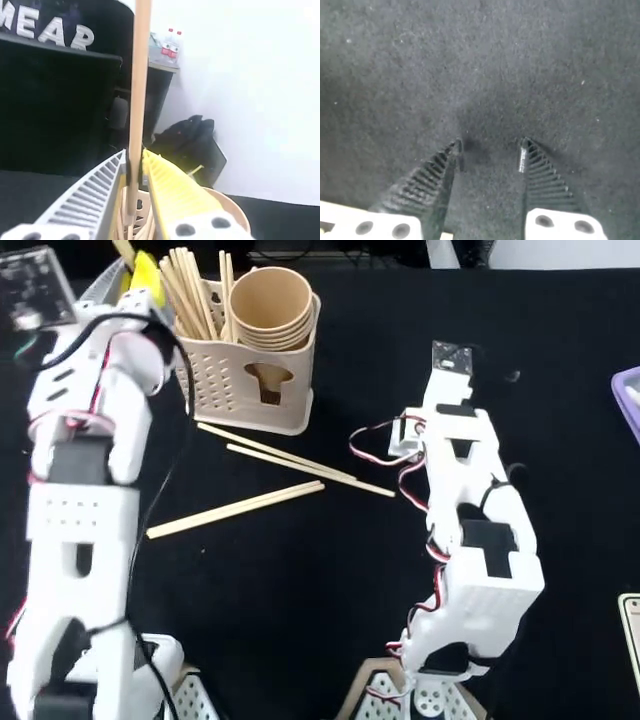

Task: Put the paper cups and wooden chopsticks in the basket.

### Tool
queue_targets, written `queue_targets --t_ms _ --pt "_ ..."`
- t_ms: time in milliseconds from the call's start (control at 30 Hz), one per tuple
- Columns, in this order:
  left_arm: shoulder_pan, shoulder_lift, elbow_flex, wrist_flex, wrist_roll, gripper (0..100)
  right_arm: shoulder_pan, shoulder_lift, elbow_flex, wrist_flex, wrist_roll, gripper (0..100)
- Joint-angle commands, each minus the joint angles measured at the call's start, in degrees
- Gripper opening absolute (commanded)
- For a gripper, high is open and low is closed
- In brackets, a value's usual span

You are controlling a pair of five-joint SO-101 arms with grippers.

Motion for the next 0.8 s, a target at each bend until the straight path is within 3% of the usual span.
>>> queue_targets --t_ms 0,600,767 --pt "2.1 4.6 -0.7 -5.2 0.8 3 0.7 -0.1 -3.6 -0.5 -0.4 18.8" --pt "4.0 17.9 -1.6 -12.3 0.8 3 0.7 0.1 -4.1 -0.5 -0.3 18.8" --pt "2.9 17.5 -1.1 -10.7 0.8 11 0.7 0.3 -4.1 -0.5 -0.3 18.8"
